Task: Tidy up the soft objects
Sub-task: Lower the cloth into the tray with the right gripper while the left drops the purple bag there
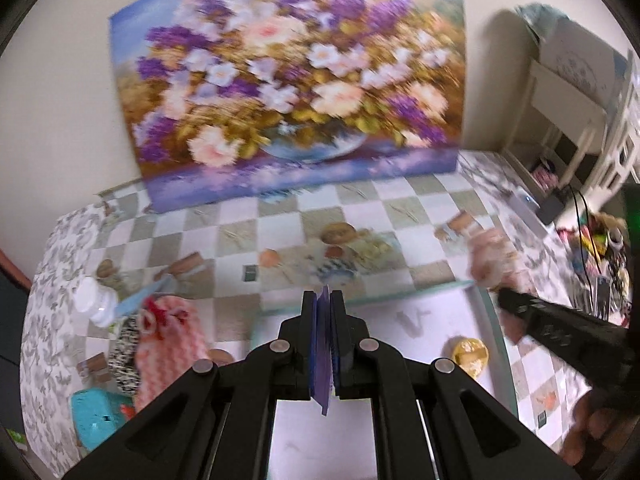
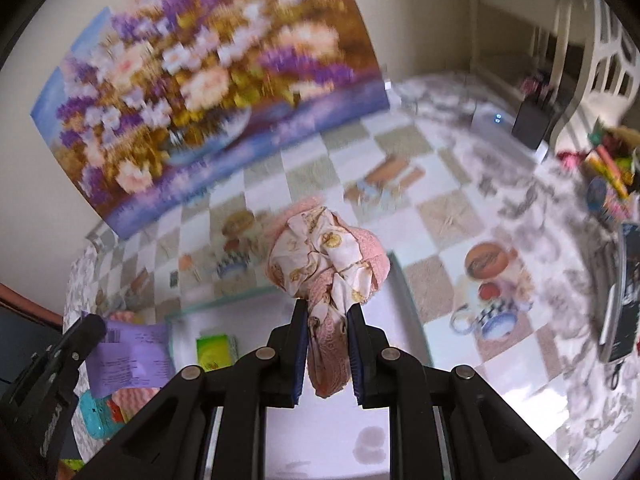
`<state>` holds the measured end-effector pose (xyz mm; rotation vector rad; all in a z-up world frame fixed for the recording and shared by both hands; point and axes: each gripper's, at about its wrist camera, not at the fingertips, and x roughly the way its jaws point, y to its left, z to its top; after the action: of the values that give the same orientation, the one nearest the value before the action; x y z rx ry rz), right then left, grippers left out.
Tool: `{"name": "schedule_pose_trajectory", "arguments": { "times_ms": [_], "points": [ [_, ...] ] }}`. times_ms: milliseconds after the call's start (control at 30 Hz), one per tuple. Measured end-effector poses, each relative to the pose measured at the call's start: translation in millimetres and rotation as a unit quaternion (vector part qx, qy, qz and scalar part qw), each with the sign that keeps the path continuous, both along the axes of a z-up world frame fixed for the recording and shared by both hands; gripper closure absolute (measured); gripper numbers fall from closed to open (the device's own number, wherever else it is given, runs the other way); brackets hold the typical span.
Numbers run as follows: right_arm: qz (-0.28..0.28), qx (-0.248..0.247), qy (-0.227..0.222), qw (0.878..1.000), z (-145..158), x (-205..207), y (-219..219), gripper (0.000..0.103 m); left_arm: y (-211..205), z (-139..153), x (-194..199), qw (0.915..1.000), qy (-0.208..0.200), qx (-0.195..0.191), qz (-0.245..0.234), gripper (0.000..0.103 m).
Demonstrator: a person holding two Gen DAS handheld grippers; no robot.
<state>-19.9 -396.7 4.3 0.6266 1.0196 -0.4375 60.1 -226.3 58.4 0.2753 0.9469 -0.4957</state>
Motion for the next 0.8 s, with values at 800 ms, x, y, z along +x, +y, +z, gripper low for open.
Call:
{"name": "schedule_pose_trajectory", "arguments": {
  "times_ms": [800],
  "points": [
    [-0.009, 0.039, 0.056, 0.998, -51, 2, -6, 0.081, -16, -84, 15, 0.9866, 0.151, -0.057, -0.022, 0.096]
  ]
}}
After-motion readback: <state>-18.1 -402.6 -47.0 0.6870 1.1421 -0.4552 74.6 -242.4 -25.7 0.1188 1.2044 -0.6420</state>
